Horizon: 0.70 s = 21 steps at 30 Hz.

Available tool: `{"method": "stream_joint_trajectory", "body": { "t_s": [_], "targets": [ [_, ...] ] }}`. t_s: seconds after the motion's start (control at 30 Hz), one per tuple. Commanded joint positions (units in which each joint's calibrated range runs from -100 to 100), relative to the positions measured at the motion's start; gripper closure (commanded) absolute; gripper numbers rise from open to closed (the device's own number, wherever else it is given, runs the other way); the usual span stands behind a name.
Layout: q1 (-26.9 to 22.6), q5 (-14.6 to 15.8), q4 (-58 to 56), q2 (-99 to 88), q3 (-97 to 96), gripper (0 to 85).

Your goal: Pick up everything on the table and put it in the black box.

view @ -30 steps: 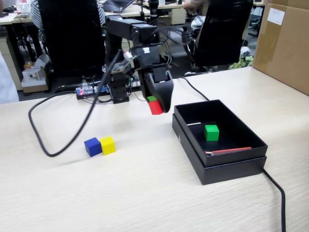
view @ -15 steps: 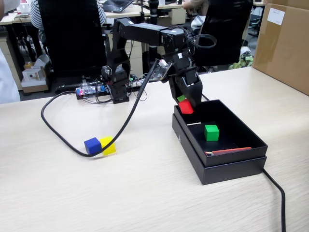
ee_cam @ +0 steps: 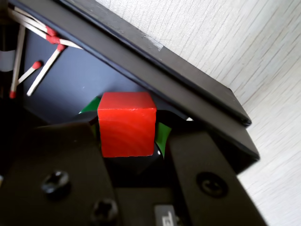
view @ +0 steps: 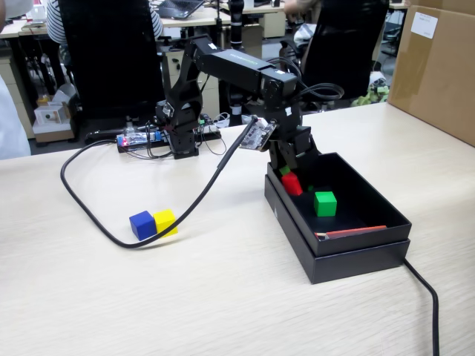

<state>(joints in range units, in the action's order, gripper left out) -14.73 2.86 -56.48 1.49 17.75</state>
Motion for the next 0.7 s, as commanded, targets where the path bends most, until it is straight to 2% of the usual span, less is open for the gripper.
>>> {"method": "stream_joint_trajectory", "body": {
  "t_s": [0.0,0.23,0.5,0.67],
  "targets": [
    [0.2,0.2,-0.7,0.4,2.3,67.4],
    [1.3,0.1,-0.8,0.2,2.7,46.2],
    [4.1,0.0,-0.5,-15.9,3.2,44.8],
    [7.8,-2.5,-0.4,-29.4,2.6,44.8]
  ]
}}
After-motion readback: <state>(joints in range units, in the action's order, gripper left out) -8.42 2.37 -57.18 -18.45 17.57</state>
